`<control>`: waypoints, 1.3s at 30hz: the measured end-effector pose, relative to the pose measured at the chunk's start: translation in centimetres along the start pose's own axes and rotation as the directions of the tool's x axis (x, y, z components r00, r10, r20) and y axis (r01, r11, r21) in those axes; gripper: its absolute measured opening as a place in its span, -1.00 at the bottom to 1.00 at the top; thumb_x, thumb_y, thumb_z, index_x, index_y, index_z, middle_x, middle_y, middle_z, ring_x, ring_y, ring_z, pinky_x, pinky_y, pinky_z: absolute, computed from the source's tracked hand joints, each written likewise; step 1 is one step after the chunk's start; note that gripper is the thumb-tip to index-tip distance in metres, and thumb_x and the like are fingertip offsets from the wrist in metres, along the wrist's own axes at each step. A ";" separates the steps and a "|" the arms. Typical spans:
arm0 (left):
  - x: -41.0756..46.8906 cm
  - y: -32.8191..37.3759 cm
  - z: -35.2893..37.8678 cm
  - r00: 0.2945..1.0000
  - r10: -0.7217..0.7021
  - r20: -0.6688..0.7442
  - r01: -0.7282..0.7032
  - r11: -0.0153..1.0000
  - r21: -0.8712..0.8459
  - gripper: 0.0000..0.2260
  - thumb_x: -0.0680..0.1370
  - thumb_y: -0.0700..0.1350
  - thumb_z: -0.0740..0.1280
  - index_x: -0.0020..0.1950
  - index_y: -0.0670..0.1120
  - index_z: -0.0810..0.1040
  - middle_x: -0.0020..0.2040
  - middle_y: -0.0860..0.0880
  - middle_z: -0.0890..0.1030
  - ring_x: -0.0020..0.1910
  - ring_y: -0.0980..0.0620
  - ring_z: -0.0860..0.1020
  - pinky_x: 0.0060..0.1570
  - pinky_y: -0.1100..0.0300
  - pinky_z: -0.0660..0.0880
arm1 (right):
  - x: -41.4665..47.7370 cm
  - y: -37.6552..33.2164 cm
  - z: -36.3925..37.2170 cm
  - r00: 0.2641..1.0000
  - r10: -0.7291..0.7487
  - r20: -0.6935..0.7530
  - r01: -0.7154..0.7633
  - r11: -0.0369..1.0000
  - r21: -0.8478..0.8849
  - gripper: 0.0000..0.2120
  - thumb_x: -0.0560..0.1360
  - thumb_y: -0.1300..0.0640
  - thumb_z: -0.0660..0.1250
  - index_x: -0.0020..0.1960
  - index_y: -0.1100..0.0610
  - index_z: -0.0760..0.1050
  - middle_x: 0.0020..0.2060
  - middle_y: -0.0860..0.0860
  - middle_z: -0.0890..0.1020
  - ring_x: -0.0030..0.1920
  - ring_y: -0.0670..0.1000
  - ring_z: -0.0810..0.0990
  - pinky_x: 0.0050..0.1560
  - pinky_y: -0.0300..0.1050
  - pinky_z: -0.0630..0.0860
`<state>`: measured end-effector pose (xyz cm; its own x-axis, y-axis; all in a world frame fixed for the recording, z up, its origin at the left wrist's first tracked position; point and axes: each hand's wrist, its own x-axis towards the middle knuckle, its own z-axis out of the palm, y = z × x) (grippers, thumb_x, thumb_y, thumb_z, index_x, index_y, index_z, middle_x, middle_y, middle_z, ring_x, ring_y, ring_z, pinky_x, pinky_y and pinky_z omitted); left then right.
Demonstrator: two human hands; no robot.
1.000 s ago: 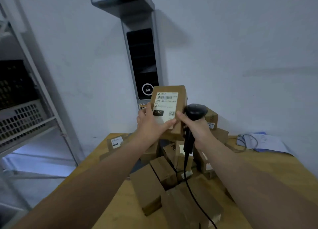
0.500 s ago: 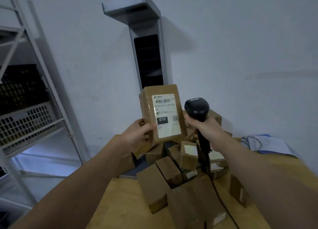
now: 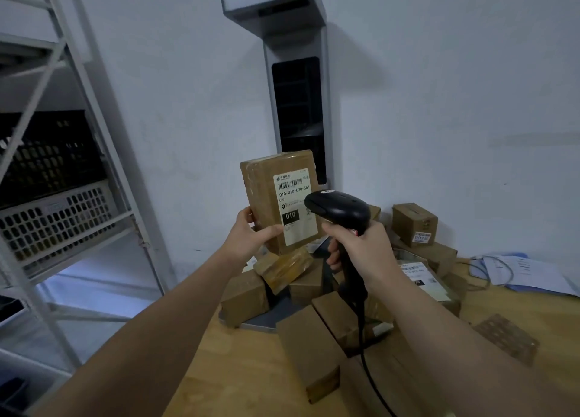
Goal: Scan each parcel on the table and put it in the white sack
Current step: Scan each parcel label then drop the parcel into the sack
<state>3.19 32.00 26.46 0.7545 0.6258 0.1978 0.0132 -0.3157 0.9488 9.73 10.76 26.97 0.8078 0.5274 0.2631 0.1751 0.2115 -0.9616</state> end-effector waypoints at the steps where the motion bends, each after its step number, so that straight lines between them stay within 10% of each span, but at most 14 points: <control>1: 0.2 -0.2 -0.4 1.000 0.001 0.001 -0.001 1.000 -0.001 -0.32 0.45 -0.09 0.49 0.46 -0.08 0.20 0.30 -0.02 0.42 0.23 -0.07 0.50 0.22 -0.09 0.51 | 0.2 0.1 0.4 1.000 0.007 0.000 -0.007 1.000 -0.009 -0.78 0.49 0.14 0.42 -0.16 0.32 0.57 -0.38 0.17 0.58 -0.47 0.00 0.56 -0.45 -0.20 0.54; 39: 1.1 -3.0 -6.6 0.996 -0.037 -0.075 0.046 0.992 0.118 -0.32 0.48 -0.03 0.45 0.48 -0.08 0.16 0.30 -0.02 0.41 0.15 0.02 0.45 -0.08 0.26 0.50 | 0.4 2.3 7.1 0.998 0.023 -0.051 -0.027 0.996 -0.087 -0.81 0.49 0.06 0.42 -0.19 0.17 0.57 -0.46 0.05 0.58 -0.45 -0.01 0.57 -0.28 -0.08 0.58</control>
<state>-0.39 38.31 25.49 0.7018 0.6891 0.1805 0.1251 -0.3687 0.9211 6.48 17.33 25.44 0.8393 0.4895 0.2366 0.2012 0.1245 -0.9716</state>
